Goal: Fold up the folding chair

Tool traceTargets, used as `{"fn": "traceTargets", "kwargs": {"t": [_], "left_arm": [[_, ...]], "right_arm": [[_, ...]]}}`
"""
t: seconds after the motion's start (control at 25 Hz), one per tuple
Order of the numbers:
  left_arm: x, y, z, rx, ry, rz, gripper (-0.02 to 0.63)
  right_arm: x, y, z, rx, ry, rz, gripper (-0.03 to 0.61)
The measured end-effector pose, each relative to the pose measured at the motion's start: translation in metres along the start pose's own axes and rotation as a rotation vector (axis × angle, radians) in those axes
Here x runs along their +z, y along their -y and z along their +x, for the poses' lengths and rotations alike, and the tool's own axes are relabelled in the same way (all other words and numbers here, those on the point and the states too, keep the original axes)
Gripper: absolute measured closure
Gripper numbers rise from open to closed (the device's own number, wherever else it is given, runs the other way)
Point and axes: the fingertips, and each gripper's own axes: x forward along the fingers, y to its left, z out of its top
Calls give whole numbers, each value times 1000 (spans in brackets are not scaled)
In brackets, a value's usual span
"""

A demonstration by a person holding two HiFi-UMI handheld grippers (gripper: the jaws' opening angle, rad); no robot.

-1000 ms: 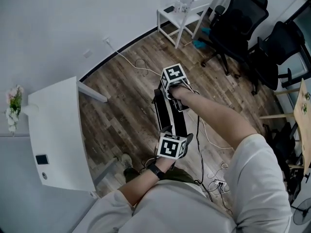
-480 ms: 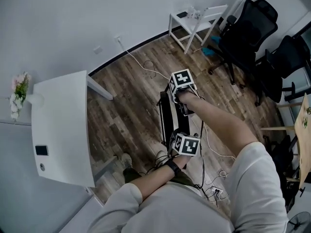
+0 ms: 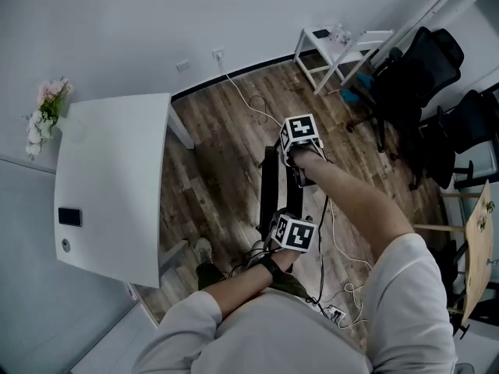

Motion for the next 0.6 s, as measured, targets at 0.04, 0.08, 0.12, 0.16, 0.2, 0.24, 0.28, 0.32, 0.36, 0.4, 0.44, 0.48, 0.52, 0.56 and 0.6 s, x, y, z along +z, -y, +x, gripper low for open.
{"fn": "traceTargets", "kwargs": {"t": [0.04,0.08,0.12,0.16,0.2,0.24,0.28,0.32,0.36,0.4,0.44,0.48,0.52,0.56,0.6], "left_arm": [[-2,-9,-7,0,3,-2,365],[-5,-19,-14,1,4,-2,365],[-8,-29,-21,3,4,-1,365],[-11,-39,-28,6,4,1,365],[-14,-49,-35,9,4,2,365],[-17,-60,-42,14,5,2,368],[-19,-71,-49,19,7,1,370],[-20,-83,-57,25,10,-1,371],[-21,-95,-65,32,14,-4,373],[-22,-107,-73,38,19,-8,374],[-24,-119,-80,45,23,-14,376],[-25,-130,-88,51,26,-19,376],[-27,-142,-95,58,27,-24,376],[-29,-154,-101,64,27,-29,376],[-31,-165,-108,70,28,-32,376]], "right_arm": [[2,-11,1,-1,-1,1,469],[4,-22,2,-2,-2,1,471],[5,-34,3,-3,-4,1,472],[7,-46,4,-2,-6,0,472],[8,-58,6,-1,-7,-1,472],[11,-70,7,1,-7,-1,473],[14,-82,8,3,-6,-3,474],[18,-95,10,6,-5,-4,473],[22,-108,11,10,-4,-6,474],[26,-122,12,14,-4,-8,474],[30,-137,14,18,-4,-11,474],[34,-151,16,23,-4,-15,474],[37,-165,19,28,-4,-19,476],[41,-178,22,33,-5,-22,476],[44,-191,25,37,-5,-24,477]]}}
